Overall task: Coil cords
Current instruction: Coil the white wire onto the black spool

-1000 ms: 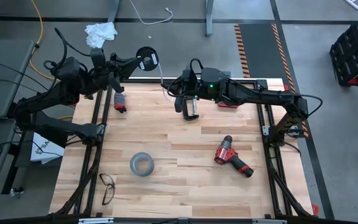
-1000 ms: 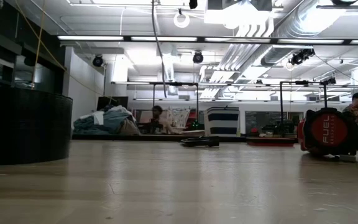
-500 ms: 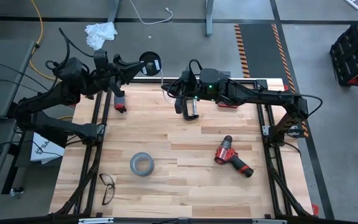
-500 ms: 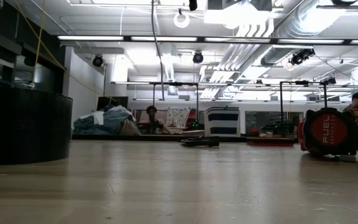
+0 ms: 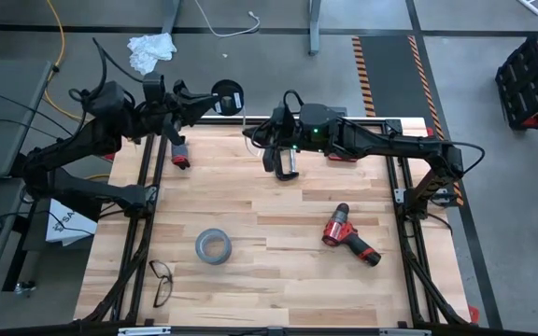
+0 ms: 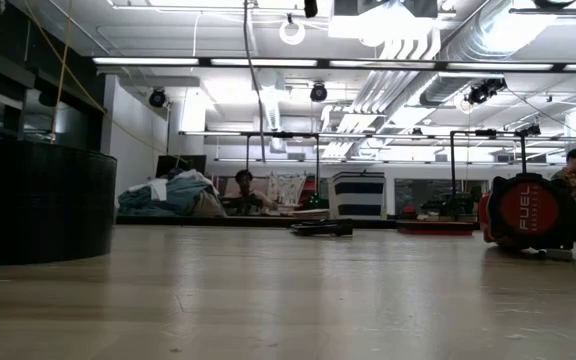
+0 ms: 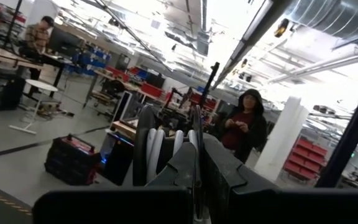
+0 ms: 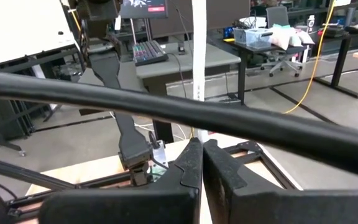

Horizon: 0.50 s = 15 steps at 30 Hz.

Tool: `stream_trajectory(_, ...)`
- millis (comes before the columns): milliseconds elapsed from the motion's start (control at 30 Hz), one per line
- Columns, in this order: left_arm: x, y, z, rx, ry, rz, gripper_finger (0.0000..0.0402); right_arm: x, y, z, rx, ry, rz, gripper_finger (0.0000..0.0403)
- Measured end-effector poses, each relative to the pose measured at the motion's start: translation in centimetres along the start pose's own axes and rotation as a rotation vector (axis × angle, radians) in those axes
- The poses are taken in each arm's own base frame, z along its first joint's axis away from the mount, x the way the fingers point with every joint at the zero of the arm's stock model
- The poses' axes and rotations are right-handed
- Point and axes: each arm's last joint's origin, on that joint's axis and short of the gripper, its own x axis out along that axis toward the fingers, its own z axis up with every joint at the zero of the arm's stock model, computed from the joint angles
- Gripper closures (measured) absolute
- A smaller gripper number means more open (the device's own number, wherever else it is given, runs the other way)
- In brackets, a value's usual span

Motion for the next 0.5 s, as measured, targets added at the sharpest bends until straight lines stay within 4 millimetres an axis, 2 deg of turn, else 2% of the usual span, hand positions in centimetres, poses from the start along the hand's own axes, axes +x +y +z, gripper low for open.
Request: stream_trajectory(500, 0.7, 1.2, -0.6, 0.003, 0.052, 0.024, 0.0398, 0.0, -0.1, -0.5, -0.003, 0.048, -0.003, 0.0403)
